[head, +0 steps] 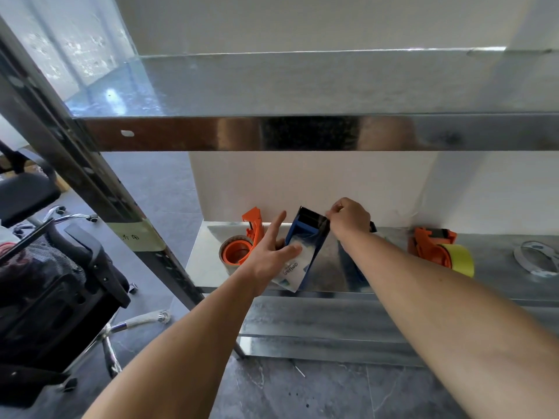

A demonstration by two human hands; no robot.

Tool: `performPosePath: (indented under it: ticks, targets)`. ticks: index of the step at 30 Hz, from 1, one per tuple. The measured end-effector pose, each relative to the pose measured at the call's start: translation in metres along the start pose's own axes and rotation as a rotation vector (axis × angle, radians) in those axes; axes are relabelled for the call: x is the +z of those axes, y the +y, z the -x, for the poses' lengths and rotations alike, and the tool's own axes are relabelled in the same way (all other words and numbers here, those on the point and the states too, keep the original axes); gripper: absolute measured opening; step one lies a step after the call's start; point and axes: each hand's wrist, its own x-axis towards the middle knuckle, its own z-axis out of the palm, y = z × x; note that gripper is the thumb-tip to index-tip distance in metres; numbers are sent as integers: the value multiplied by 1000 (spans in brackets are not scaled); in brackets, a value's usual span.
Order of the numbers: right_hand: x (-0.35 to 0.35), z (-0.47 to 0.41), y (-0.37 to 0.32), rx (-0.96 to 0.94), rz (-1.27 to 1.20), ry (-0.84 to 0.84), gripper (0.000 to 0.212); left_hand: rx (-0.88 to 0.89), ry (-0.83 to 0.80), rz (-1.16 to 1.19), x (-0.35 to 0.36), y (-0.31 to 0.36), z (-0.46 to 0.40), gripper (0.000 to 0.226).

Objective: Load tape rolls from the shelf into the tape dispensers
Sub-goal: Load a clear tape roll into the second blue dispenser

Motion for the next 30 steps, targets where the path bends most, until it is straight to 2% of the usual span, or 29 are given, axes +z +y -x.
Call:
performPosePath:
  ticks: [6,12,17,23,27,30]
  targets:
    - [-1,5,-14,-37,-122,5,7,9,-34,-59,6,5,4,76]
    - [3,8,-6,85,-275,-73,4,19,-3,-184,-1,-2,3,42]
    - [-9,9,0,121,-337,-237,32,8,40,-49,-6,-12,3,38]
    - [-13,11,10,199,-457,-324,39,20,71,18,-8,-12,0,42]
    - [-14,17,13,99,-449,-301,36,22,85,35,-5,-13,-2,41]
    - [-18,23,14,-64,-267,-304,24,42,77,32,-3,-12,-2,41]
